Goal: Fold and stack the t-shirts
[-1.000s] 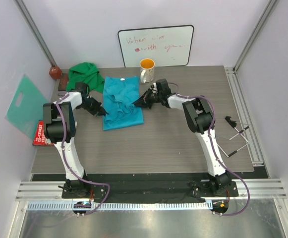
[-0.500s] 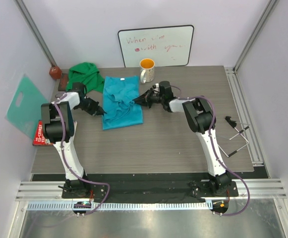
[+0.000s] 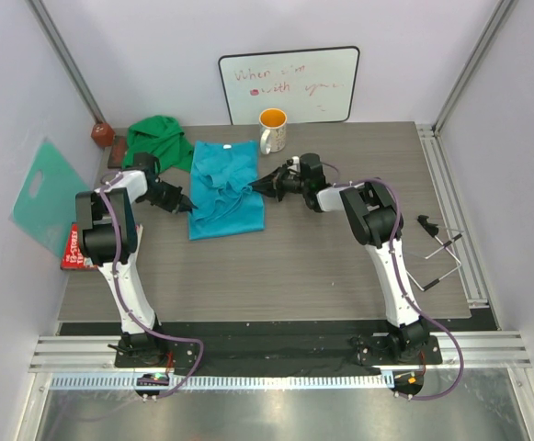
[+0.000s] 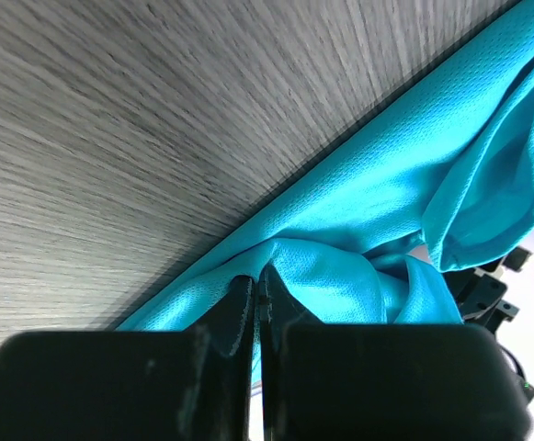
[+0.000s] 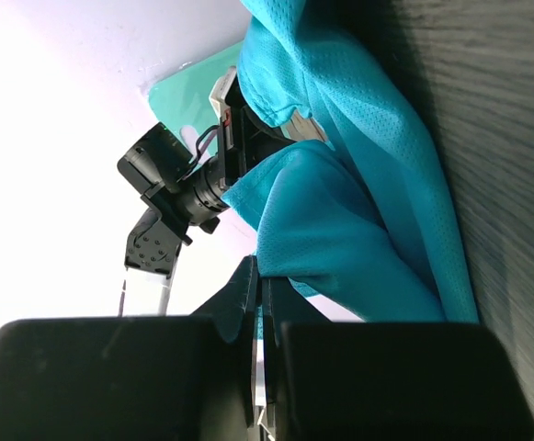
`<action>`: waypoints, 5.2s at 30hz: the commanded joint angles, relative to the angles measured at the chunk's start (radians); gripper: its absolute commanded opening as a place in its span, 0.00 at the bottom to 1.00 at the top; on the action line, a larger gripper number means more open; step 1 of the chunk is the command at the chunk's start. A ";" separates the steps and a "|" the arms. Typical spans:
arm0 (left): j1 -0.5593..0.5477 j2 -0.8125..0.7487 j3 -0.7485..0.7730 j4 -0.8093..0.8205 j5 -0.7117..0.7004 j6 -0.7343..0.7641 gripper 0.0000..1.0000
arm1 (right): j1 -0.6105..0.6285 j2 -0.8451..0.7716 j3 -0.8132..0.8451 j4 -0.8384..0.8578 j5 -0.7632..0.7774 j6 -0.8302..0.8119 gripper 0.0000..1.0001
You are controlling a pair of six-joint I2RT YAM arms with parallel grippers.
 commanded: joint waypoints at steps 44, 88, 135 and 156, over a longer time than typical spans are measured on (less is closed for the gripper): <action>0.010 -0.176 0.154 -0.245 -0.293 0.119 0.35 | -0.032 -0.233 -0.024 -0.531 -0.030 -0.512 0.34; -0.240 -0.104 0.028 -0.192 -0.307 0.382 0.31 | 0.232 -0.056 0.694 -1.555 0.400 -1.223 0.33; -0.686 -0.198 -0.216 -0.383 -0.429 0.330 0.31 | 0.258 -0.492 -0.230 -1.491 0.561 -1.344 0.13; -0.792 -0.364 -0.192 -0.471 -0.605 0.244 0.33 | 0.258 -0.752 -0.185 -1.506 0.604 -1.331 0.37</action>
